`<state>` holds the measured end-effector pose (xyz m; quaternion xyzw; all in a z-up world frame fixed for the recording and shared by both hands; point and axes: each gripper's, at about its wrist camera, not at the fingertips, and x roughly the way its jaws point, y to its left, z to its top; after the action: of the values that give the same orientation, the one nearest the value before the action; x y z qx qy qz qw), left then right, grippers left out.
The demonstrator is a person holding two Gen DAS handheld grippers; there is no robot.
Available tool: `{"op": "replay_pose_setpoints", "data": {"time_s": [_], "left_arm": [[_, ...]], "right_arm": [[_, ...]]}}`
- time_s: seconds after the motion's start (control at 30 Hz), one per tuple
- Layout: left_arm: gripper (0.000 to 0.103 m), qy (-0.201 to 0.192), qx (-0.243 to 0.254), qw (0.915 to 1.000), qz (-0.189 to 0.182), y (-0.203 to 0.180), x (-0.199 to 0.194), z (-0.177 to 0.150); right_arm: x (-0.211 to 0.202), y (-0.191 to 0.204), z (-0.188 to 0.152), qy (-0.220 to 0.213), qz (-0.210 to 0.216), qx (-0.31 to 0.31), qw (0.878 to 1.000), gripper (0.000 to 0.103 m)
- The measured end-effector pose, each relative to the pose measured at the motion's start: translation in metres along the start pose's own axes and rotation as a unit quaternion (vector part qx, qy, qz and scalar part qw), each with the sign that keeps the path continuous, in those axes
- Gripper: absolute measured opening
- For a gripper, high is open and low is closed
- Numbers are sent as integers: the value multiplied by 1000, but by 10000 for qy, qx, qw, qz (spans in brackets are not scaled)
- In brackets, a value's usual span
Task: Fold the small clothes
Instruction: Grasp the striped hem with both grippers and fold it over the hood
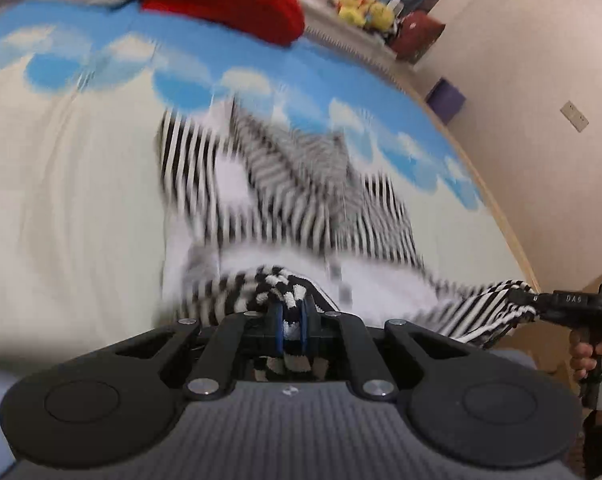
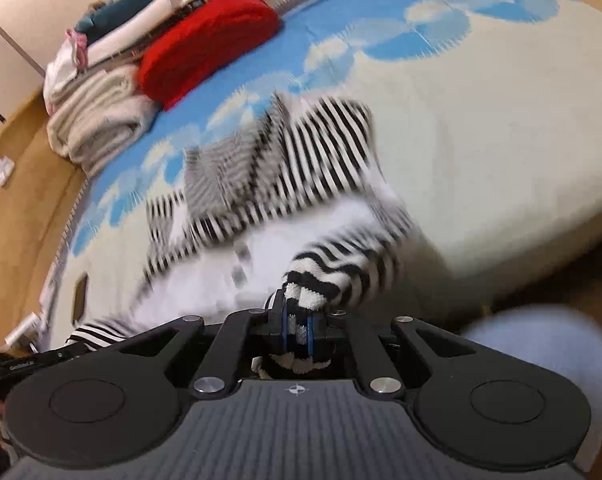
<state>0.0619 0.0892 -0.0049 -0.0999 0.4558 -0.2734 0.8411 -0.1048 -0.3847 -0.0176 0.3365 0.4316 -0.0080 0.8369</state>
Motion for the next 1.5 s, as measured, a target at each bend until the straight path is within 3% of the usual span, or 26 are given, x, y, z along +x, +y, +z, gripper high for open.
{"op": "replay_pose_setpoints", "data": {"time_s": [0.1, 0.17, 0.2, 0.23, 0.27, 0.3, 0.33, 0.37, 0.4, 0.47, 0.57, 0.7, 0.83, 0.97, 1.1, 1.2, 1.27, 1.33, 1.37, 1.43, 1.47, 1.5], "left_arm": [[8, -68, 36, 9998, 168, 9, 44, 93], [15, -83, -64, 9993, 369, 19, 90, 155], [23, -158, -233, 9985, 471, 28, 116, 184], [39, -157, -354, 9973, 628, 37, 139, 209], [45, -166, -669, 9927, 992, 48, 164, 234], [64, -304, -887, 9871, 1299, 56, 178, 251], [83, -507, -938, 9820, 1557, 62, 188, 263], [88, -685, -910, 9788, 1704, 66, 193, 273], [93, -825, -839, 9771, 1772, 69, 195, 277], [94, -871, -701, 9792, 1695, 73, 192, 272], [94, -828, -506, 9833, 1542, 76, 179, 229], [94, -897, -757, 9809, 1553, 86, 160, 152], [94, -642, -1107, 9810, 1456, 87, 151, 102], [94, -762, -623, 9829, 1554, 70, 140, 70], [94, -416, -243, 9895, 1362, 67, 156, 56], [91, -389, 182, 9911, 1258, 58, 167, 53], [84, -225, 340, 9930, 1106, 57, 180, 50], [54, 2, 461, 9934, 1052, 58, 192, 49], [45, -16, 504, 9928, 1089, 58, 193, 48], [27, -153, 306, 9946, 984, 63, 185, 47], [26, -235, 205, 9958, 856, 66, 176, 48], [24, -330, 264, 9960, 793, 66, 165, 50]], "right_arm": [[36, 22, 80, -52, -11, -116, 9999, 8], [70, 36, 136, -36, -218, -202, 9996, 8], [93, 43, 167, -58, -384, -177, 9991, 10], [120, 47, 198, -117, -586, 42, 9982, 12], [146, 49, 226, -239, -788, 275, 9962, 21], [171, 50, 247, -417, -952, 386, 9938, 38], [195, 52, 265, -522, -1119, 470, 9912, 49], [214, 52, 277, -521, -1154, 516, 9906, 65], [228, 52, 283, -591, -1106, 549, 9906, 67], [234, 49, 273, -794, -947, 575, 9907, 69], [224, 37, 235, -1141, -655, 246, 9910, 72], [211, 19, 178, -1717, -1126, 238, 9784, 72], [205, 10, 155, -1499, -1266, 359, 9799, 72], [194, 15, 115, -1477, -1614, 61, 9758, 72], [203, 5, 81, -914, -1762, -205, 9799, 72], [207, -7, 71, -657, -1782, -153, 9817, 72], [211, -11, 67, -557, -1719, -316, 9830, 72], [213, -10, 66, -566, -1662, -524, 9831, 72], [213, -7, 63, -611, -1652, -655, 9822, 71], [215, -3, 60, -610, -1652, -911, 9801, 42], [215, -3, 60, -528, -1643, -914, 9807, 2], [213, -4, 61, -484, -1539, -841, 9833, 4]]}}
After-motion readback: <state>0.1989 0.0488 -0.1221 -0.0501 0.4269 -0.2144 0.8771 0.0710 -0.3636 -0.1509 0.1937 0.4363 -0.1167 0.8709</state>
